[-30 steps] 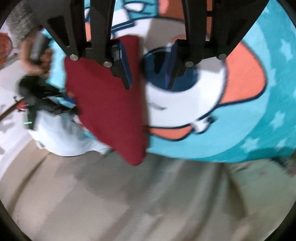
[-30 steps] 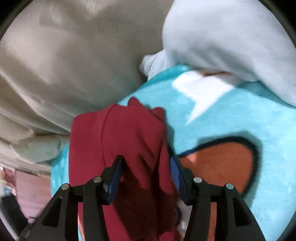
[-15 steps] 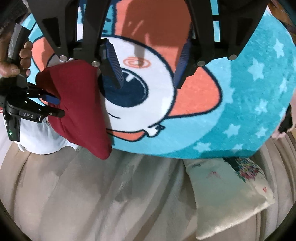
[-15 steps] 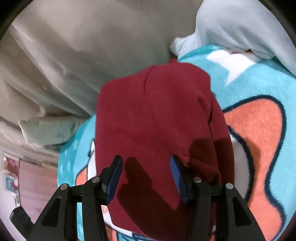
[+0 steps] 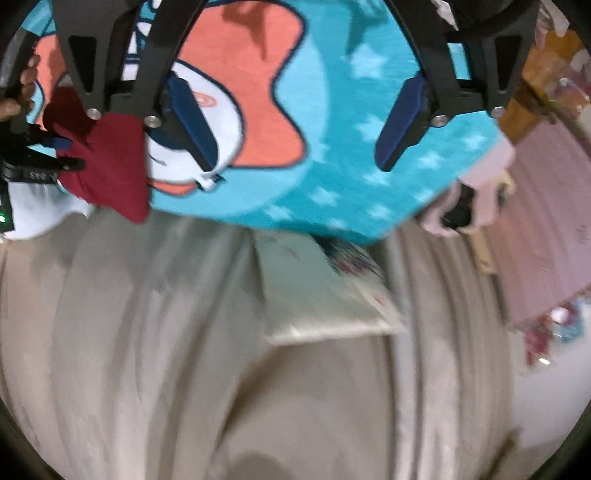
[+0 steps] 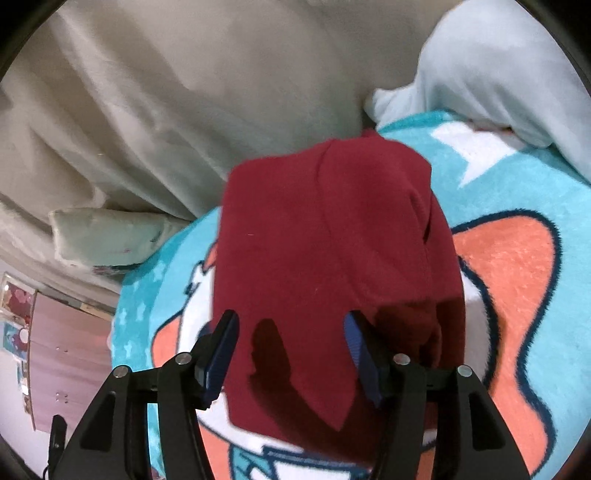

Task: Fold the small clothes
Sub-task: 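Lower the folded sweater onto the blanket and open the right gripper, then withdraw the right gripper from the folded sweater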

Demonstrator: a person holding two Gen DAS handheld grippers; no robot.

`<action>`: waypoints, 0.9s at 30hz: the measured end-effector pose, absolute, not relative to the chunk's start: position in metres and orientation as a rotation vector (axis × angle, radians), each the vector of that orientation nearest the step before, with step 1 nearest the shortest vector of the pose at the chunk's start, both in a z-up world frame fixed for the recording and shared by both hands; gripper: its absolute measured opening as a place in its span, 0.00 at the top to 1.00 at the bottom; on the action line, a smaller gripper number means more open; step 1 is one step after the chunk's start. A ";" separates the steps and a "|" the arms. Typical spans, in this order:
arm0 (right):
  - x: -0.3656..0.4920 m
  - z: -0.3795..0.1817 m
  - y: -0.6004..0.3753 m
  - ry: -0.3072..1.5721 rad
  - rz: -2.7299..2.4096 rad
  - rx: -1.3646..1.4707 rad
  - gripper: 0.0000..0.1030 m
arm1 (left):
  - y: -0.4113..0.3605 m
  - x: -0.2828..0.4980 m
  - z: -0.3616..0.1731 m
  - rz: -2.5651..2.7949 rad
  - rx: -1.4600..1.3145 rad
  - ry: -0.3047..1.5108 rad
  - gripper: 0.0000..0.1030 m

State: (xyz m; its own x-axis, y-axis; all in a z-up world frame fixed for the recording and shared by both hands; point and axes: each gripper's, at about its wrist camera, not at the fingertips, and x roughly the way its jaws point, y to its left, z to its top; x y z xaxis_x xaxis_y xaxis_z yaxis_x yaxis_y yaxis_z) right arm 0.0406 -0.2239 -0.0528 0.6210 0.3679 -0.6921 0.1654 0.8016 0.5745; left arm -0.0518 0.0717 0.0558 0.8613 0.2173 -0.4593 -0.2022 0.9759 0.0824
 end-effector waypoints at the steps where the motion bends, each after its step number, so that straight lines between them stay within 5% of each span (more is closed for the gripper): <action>1: 0.034 -0.047 -0.221 0.897 0.140 0.639 0.38 | 0.071 -0.060 0.061 0.242 0.036 0.458 0.07; 10: -0.020 -0.012 -0.159 0.856 0.325 0.393 0.36 | 0.064 -0.114 0.088 0.315 0.016 0.384 0.00; 27: -0.060 -0.047 -0.097 0.948 0.441 0.198 0.36 | 0.064 -0.131 0.071 0.240 -0.061 0.513 0.00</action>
